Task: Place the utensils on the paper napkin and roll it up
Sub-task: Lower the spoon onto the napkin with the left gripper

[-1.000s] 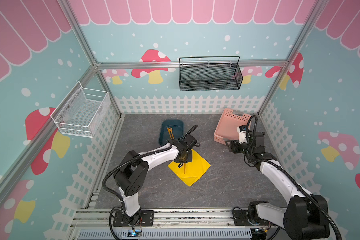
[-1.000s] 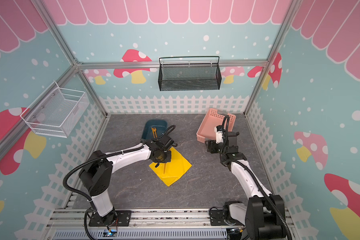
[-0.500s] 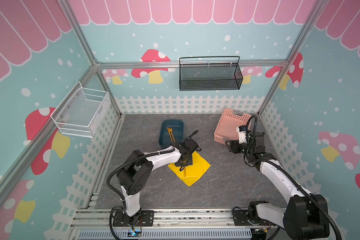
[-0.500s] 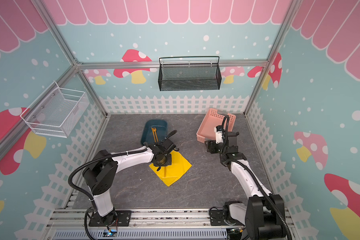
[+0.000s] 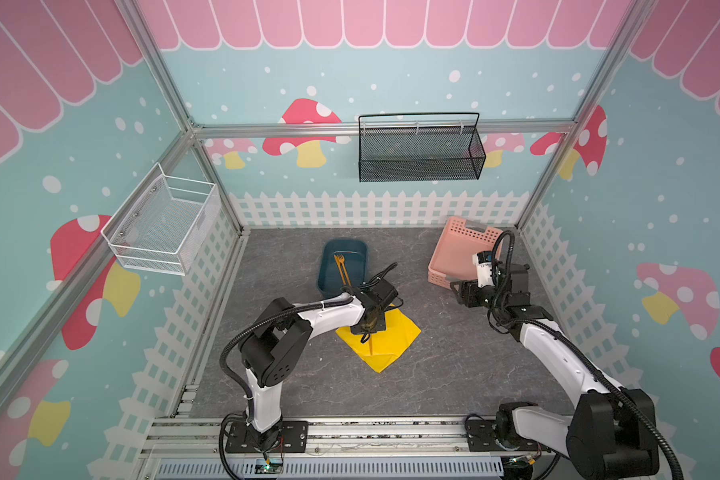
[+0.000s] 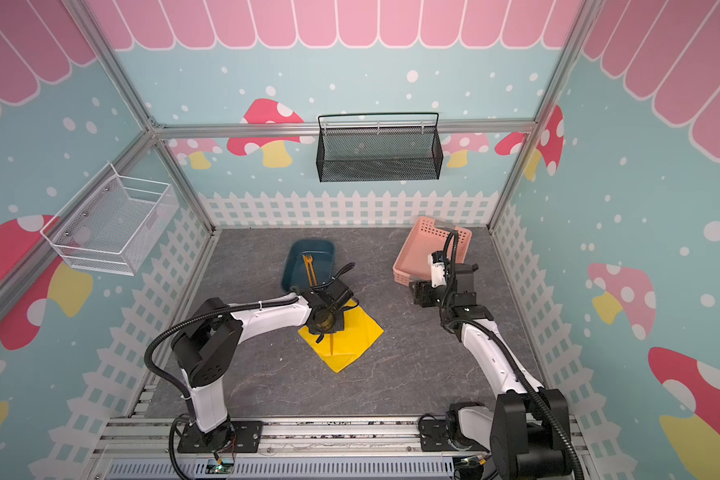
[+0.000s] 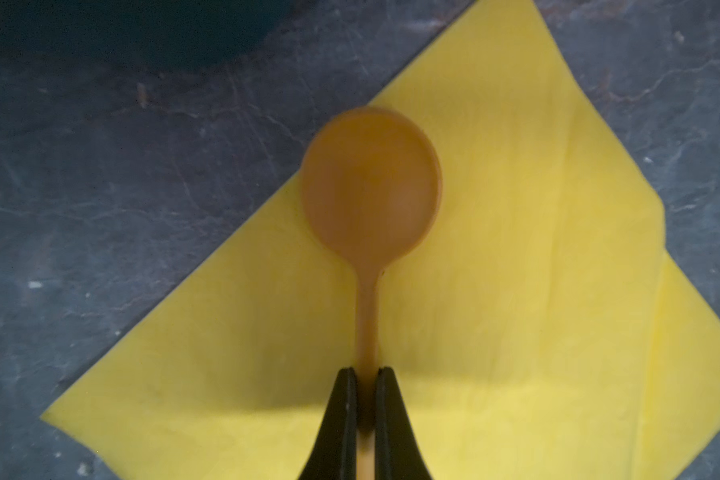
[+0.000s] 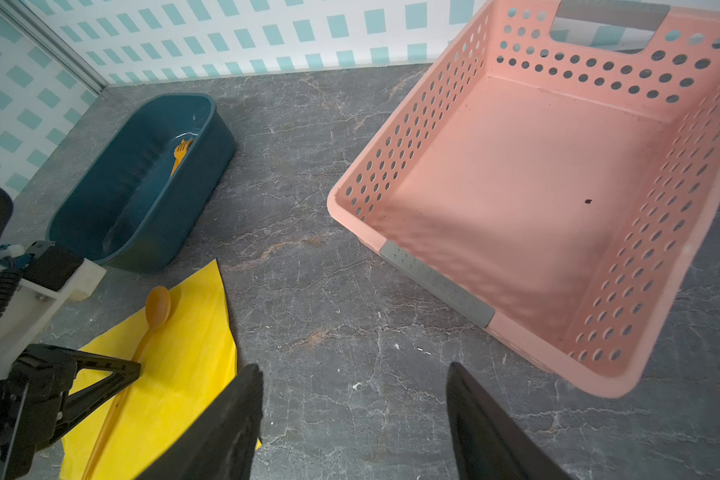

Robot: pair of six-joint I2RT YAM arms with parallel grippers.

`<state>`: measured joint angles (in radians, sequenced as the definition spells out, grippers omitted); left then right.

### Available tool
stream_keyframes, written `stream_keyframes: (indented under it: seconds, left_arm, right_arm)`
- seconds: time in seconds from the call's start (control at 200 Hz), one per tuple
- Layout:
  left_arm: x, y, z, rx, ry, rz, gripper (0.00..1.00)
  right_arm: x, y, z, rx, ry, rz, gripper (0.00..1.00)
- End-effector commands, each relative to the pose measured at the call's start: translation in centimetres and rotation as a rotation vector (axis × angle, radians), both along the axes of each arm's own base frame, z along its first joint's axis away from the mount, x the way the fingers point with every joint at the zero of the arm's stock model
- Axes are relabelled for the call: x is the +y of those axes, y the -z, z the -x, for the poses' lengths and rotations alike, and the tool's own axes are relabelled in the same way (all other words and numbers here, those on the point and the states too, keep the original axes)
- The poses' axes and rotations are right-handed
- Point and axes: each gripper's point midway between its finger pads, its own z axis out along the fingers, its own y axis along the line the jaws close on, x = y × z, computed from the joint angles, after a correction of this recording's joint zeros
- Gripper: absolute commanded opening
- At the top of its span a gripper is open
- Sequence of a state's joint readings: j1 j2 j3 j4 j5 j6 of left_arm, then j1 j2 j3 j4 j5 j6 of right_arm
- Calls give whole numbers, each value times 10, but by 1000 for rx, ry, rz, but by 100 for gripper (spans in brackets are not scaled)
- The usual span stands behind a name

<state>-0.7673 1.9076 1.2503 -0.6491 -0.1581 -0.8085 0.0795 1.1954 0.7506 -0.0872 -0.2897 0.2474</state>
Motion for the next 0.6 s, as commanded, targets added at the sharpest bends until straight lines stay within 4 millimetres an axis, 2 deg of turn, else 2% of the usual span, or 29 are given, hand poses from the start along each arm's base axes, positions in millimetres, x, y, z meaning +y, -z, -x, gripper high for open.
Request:
stream_keyframes:
  seconds: [0.0, 0.595]
  left_arm:
    - [0, 4, -5, -24, -33, -17, 7]
    - [-3, 4, -8, -23, -37, -10, 7]
  right_arm:
    - [4, -7, 0, -17, -24, 0, 71]
    - [4, -6, 2, -13, -25, 1, 71]
